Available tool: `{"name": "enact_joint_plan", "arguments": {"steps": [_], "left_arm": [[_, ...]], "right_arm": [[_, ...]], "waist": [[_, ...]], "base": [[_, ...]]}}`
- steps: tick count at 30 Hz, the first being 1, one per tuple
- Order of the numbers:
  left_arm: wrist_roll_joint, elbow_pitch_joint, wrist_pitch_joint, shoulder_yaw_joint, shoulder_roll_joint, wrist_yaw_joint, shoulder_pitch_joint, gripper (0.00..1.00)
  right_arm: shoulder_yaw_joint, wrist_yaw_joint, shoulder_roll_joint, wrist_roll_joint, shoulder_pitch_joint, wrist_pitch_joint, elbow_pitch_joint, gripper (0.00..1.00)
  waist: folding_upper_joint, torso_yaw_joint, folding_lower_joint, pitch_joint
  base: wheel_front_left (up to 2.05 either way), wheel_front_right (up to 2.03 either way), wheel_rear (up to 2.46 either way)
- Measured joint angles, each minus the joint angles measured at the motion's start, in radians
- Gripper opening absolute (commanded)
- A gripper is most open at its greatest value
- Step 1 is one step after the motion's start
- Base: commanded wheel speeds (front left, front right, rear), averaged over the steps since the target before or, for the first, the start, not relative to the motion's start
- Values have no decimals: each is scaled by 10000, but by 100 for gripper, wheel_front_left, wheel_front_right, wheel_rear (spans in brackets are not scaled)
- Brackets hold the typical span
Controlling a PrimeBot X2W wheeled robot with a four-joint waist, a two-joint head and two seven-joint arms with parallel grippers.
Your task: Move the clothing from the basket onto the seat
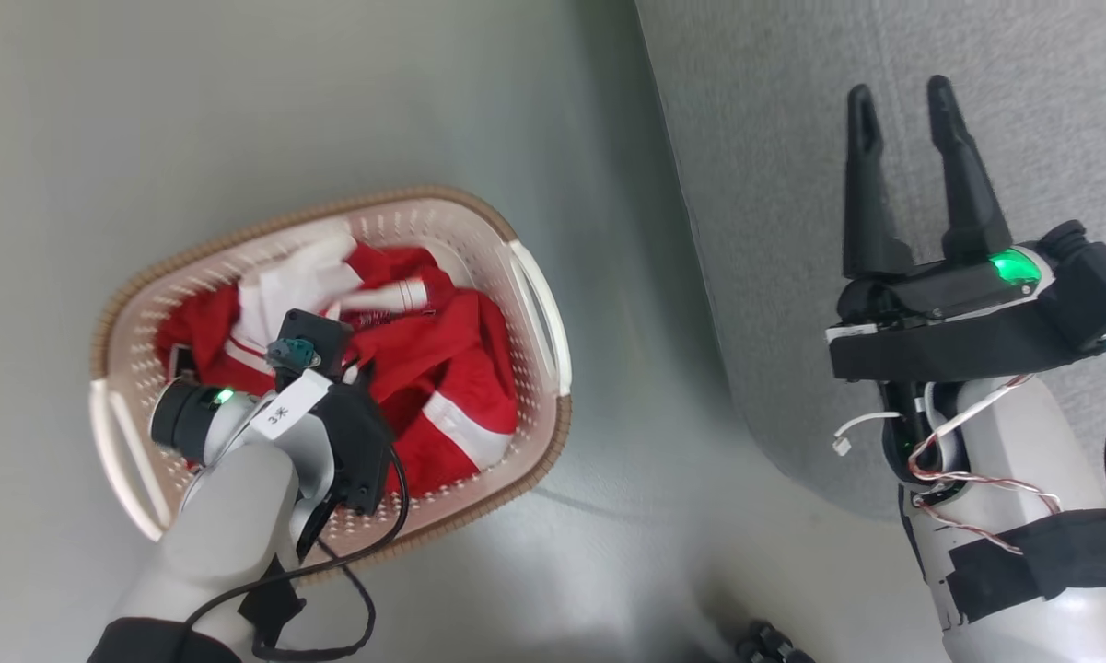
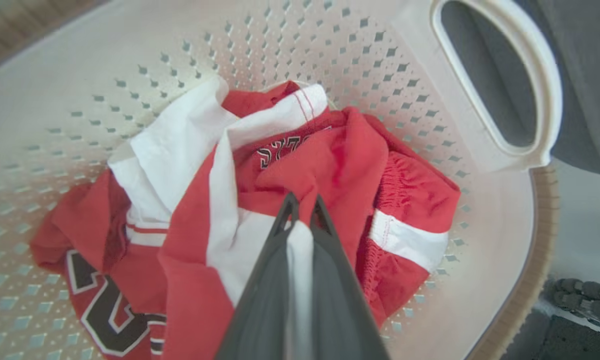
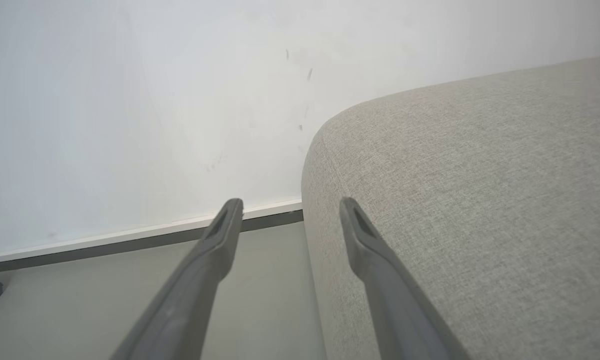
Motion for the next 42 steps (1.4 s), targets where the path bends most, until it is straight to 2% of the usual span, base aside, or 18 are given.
{"name": "enact_joint_plan", "arguments": {"steps": [19,27,32,35,42], "left_arm": [[-1250,-2153,-2700,-959,-293,-58,661,0],[-2080,-3685,-2953,-1279,-161,-58,1280,0],[-2243,-4535,-2987,-1323,-102,-58,1310,0],[-2514,-5200,-3039,-1296,-48,-58,1305,0],[-2554,-5659,-3041,-1164,163,-58,1042,0]], "right_arm": [[-920,81,-132,-4,623,0,598,100],[-957,115,-182,-6,1163,2,867,100],[-907,130,-205,-6,1409,2,961,100],[-744,174,-201,0,1715,2,1089,100],[75,203,-186,142,2090,4,1312,100]], "waist": [[0,1247,0,-2476],[-1,1865,-1,-3745],[-1,2082,-2,-4328],[-1,2256,-2,-4916],[-2,2405,-1,-5942]], "base": [[0,0,0],[0,0,0],[0,0,0],[0,0,0],[0,0,0]]}}
